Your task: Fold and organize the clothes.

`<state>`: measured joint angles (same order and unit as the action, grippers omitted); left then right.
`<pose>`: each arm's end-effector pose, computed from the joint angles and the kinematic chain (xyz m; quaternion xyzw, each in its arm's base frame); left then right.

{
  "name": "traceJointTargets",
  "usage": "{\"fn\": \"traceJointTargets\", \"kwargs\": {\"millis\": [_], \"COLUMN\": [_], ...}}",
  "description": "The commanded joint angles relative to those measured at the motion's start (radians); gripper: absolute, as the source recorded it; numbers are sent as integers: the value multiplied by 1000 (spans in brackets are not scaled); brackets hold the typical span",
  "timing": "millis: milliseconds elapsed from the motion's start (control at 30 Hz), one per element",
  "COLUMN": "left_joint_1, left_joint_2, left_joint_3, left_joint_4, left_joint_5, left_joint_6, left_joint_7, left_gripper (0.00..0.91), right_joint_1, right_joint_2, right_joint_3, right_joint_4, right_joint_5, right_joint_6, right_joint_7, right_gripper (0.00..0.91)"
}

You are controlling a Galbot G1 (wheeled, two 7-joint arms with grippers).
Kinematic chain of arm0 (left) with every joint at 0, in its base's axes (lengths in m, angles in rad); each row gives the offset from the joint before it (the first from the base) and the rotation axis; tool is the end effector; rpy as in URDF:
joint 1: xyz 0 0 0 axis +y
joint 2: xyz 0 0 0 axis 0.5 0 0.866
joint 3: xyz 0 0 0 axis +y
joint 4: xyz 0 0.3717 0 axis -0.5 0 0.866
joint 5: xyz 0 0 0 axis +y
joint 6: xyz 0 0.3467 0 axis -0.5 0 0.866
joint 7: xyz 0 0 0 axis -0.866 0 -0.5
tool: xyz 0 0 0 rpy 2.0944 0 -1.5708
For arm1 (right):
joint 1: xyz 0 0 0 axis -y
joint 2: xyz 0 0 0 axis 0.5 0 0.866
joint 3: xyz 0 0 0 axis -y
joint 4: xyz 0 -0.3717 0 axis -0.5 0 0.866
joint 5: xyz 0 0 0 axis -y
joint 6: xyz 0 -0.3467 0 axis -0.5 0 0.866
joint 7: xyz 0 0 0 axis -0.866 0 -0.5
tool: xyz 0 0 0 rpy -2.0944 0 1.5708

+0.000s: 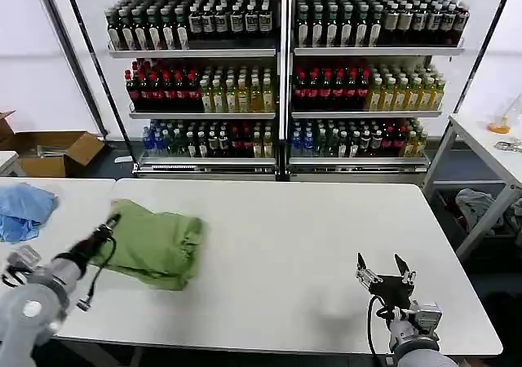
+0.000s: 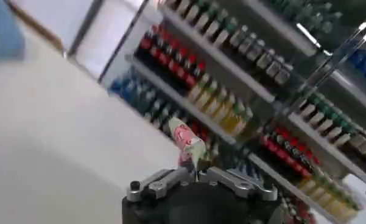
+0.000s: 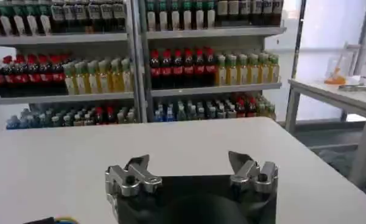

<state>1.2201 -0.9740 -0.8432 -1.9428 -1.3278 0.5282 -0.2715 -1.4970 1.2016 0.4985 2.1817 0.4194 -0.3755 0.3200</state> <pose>0.2769 0.2220 -0.1968 0.0125 -0.9478 0.2878 0.1365 0.1845 -0.0557 -0.2709 -0.0327 -0.9902 -0.0109 0.1356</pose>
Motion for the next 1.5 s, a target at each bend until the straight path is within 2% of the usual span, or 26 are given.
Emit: {"fn": "traceJointTargets", "kwargs": {"millis": [33, 67, 100, 133, 200, 267, 367, 467, 667, 1033, 1067, 1100, 1133, 1300, 1500], "left_joint_1": [-15, -17, -17, -17, -30, -58, -110, -175, -257, -443, -453, -462, -483, -490, -408], "left_joint_2": [145, 122, 99, 89, 41, -5, -91, -178, -223, -424, -437, -453, -476, -491, -405], "left_joint_3": [44, 107, 250, 318, 510, 638, 754, 832, 964, 1054, 1056, 1057, 1062, 1079, 1031], "left_joint_4": [-185, -197, -194, -178, -97, -31, 26, 22, 1, 270, 289, 318, 341, 356, 222], "left_joint_5": [216, 286, 411, 483, 676, 822, 917, 933, 871, 848, 848, 849, 851, 894, 849], "left_joint_6": [48, 49, 49, 49, 49, 49, 50, 52, 50, -3, -8, -17, -32, -157, -243], "left_joint_7": [14, 21, 27, 36, 40, 31, 3, -18, -42, -69, -69, -69, -66, -33, -4], "left_gripper": [20, 20, 20, 20, 20, 20, 20, 30, 20, 40, 141, 322, 907, 907, 907], "right_joint_1": [3, 0, -2, -4, -7, -9, -11, -14, -11, -6, -5, -4, -1, 13, 57], "right_joint_2": [-3, -4, -5, -6, -9, -9, -6, -2, 4, 7, 6, 5, 4, 2, -3], "right_joint_3": [3, 6, 9, 11, 17, 20, 26, 28, 31, 37, 38, 38, 39, 32, -4], "right_joint_4": [4, 5, 5, 6, 8, 10, 14, 17, 12, 9, 9, 9, 7, -7, -35], "right_joint_5": [2, 2, 3, 2, 1, -1, -2, -5, -8, -10, -9, -8, -7, -6, 8], "right_joint_6": [1, 2, 2, 2, 3, 3, 4, 4, 5, 6, 6, 6, 5, 4, 3], "right_joint_7": [-2, -2, -2, -3, -4, -4, -4, -4, -5, -9, -9, -10, -12, -18, -20], "right_gripper": [907, 907, 907, 907, 907, 907, 907, 907, 907, 907, 907, 907, 907, 907, 907]}}
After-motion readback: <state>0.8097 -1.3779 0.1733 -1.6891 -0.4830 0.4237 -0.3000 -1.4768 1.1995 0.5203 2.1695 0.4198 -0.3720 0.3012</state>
